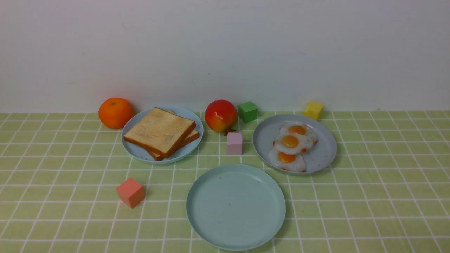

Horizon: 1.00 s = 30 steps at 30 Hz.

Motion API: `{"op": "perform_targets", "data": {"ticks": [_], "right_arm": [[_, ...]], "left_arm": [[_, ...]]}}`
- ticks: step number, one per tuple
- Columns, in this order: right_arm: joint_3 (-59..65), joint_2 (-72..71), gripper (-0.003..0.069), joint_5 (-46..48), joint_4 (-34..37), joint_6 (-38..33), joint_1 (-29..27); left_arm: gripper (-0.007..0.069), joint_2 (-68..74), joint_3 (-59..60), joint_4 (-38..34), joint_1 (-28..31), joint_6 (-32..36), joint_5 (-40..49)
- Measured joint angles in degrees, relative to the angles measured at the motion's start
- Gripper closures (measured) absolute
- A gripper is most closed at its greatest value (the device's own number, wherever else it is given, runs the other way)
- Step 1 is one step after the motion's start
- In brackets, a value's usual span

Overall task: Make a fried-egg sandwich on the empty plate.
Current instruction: Use the left arm to grab a slice of bread

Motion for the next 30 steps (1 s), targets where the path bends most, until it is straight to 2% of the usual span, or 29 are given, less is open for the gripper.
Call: {"op": "perform_targets", "data": {"ticks": [6, 12, 15, 17, 20, 24, 25, 28, 29, 30], "right_arm": [[0.0, 0.0, 0.0419, 0.0, 0.0, 0.0, 0.0], [0.0, 0.0, 0.0419, 0.0, 0.0, 0.0, 0.0], [0.0, 0.0, 0.0419, 0.0, 0.0, 0.0, 0.0], [0.0, 0.0, 0.0419, 0.0, 0.0, 0.0, 0.0], [0.0, 0.0, 0.0419, 0.0, 0.0, 0.0, 0.0], [0.0, 0.0, 0.0418, 0.0, 0.0, 0.0, 0.0], [0.0, 0.0, 0.0418, 0.0, 0.0, 0.0, 0.0], [0.0, 0.0, 0.0418, 0.0, 0.0, 0.0, 0.0], [0.0, 0.0, 0.0418, 0.0, 0.0, 0.0, 0.0], [0.0, 0.0, 0.0418, 0.0, 0.0, 0.0, 0.0]], "left_arm": [[0.0387, 0.0, 0.0, -1.2, 0.0, -0.3, -0.5], [0.0387, 0.0, 0.0, -22.7, 0.0, -8.6, -8.9], [0.0387, 0.0, 0.0, -30.1, 0.0, -9.5, -13.3], [0.0387, 0.0, 0.0, -32.9, 0.0, -9.5, -15.9], [0.0393, 0.0, -1.3, -34.4, 0.0, -9.3, -15.3], [0.0477, 1.9, -7.4, -34.2, 0.0, -5.0, -10.7], [0.053, 4.8, -10.8, -33.8, 0.0, -2.1, -8.3], [0.0614, 11.9, -16.4, -32.6, -0.1, 4.1, -4.0], [0.0638, 16.4, -20.5, -31.7, -0.8, 8.0, -1.4], [0.0638, 17.6, -21.5, -31.5, -1.2, 9.1, -0.8]]}}
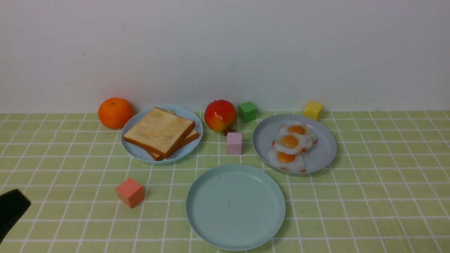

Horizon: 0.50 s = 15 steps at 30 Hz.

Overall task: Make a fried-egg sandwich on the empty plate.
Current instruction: Use the left arm to grab a slice of bread

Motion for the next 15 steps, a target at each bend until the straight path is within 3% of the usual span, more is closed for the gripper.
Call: {"op": "perform_targets", "data": {"ticks": [4, 9, 12, 15], "right_arm": [[0.0, 0.0, 0.0418, 0.0, 0.0, 0.0, 0.0], [0.1, 0.0, 0.0418, -1.0, 0.7, 0.2, 0.0], [0.5, 0.0, 0.0418, -2.9, 4.6, 2.6, 0.0], [0.6, 0.0, 0.0418, -7.8, 13.7, 7.5, 0.0]], "left_arm": [[0.0638, 14.2, -11.7, 3.7, -4.6, 9.2, 10.2], [0.0638, 30.3, -25.7, 10.3, -8.9, 10.1, 24.2], [0.0638, 34.7, -28.8, 11.3, -10.2, 9.9, 25.5], [0.0638, 39.2, -30.9, 12.4, -12.3, 9.9, 26.0]]}}
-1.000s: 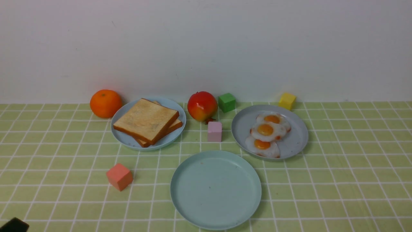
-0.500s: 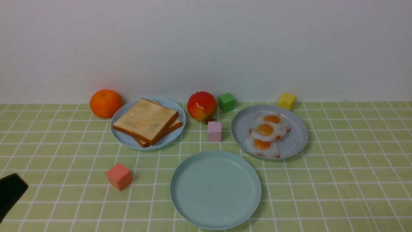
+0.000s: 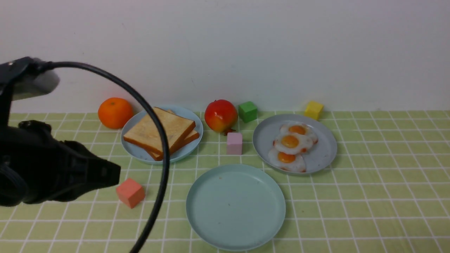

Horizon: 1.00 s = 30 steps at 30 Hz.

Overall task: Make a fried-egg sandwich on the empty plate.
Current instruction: Use the left arm to grab a slice of bread

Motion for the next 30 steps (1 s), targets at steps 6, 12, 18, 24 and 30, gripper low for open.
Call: {"op": "perform_targets", "data": {"ticks": [6, 12, 18, 24, 30], "right_arm": [[0.0, 0.0, 0.0418, -7.5, 11.7, 2.8, 0.0], [-12.1, 4.7, 0.05, 6.9, 15.0, -2.3, 0.0], [-36.3, 22.1, 0.0667, 35.1, 7.1, -16.6, 0.0], [-50.5, 35.4, 0.0663, 48.1, 0.6, -19.5, 4.2], [-53.8, 39.8, 0.0658, 48.1, -2.0, -19.6, 10.6]], "left_arm": [[0.0638, 2.6, -0.1, 5.1, -5.6, -2.1, 1.1], [0.0638, 8.4, -4.5, 10.9, -6.9, -6.7, -1.4], [0.0638, 23.8, -14.0, 18.6, -6.9, -8.1, -1.6], [0.0638, 39.7, -24.1, 20.9, -3.8, -8.8, -1.9], [0.0611, 51.6, -33.1, 22.6, -2.0, -8.1, -4.1]]}}
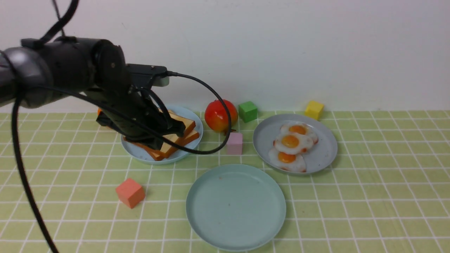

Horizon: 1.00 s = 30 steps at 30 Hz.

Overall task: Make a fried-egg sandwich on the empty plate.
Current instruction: Use the left arm to grab a slice of bread

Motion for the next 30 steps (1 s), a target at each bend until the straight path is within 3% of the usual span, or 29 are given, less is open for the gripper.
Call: {"op": "perform_targets", "data": {"ticks": [1, 4, 5, 10, 13, 16, 22, 26, 30], "right_arm": [[0.0, 0.0, 0.0658, 0.0, 0.0, 0.0, 0.1], [-0.1, 0.2, 0.0655, -0.2, -0.1, 0.0, 0.6], [-0.1, 0.2, 0.0655, -0.2, -0.2, 0.0, 0.6], [-0.1, 0.2, 0.0653, -0.2, -0.3, 0.0, 0.6], [-0.1, 0.2, 0.0652, -0.9, -0.8, 0.0, 0.6], [-0.1, 0.2, 0.0652, -2.0, -1.6, 0.0, 0.6], [-0.1, 0.2, 0.0646, -3.4, -1.6, 0.0, 0.6], [-0.1, 0.2, 0.0645, -3.4, -2.1, 0.0, 0.7], [-0.1, 0.3, 0.0645, -3.4, -2.5, 0.0, 0.7]], "left_arm": [[0.0607, 0.3, 0.0, 0.0, 0.0, 0.3, 0.0], [0.0472, 5.1, -3.6, 3.4, 0.1, 1.0, -3.5], [0.0463, 5.5, -3.7, 3.5, 0.1, 1.0, -3.8], [0.0209, 9.5, -4.6, 7.6, 0.1, 1.2, -10.5], [0.0125, 11.2, -4.6, 8.1, 0.1, 1.7, -11.6], [0.009, 12.8, -4.6, 8.3, 0.1, 2.9, -12.2], [0.0127, 14.2, -5.3, 8.9, 0.1, 3.6, -12.3], [0.0281, 14.3, -5.5, 9.2, 0.1, 3.6, -11.9], [0.0387, 14.2, -5.5, 9.2, 0.1, 3.8, -11.7]]}}
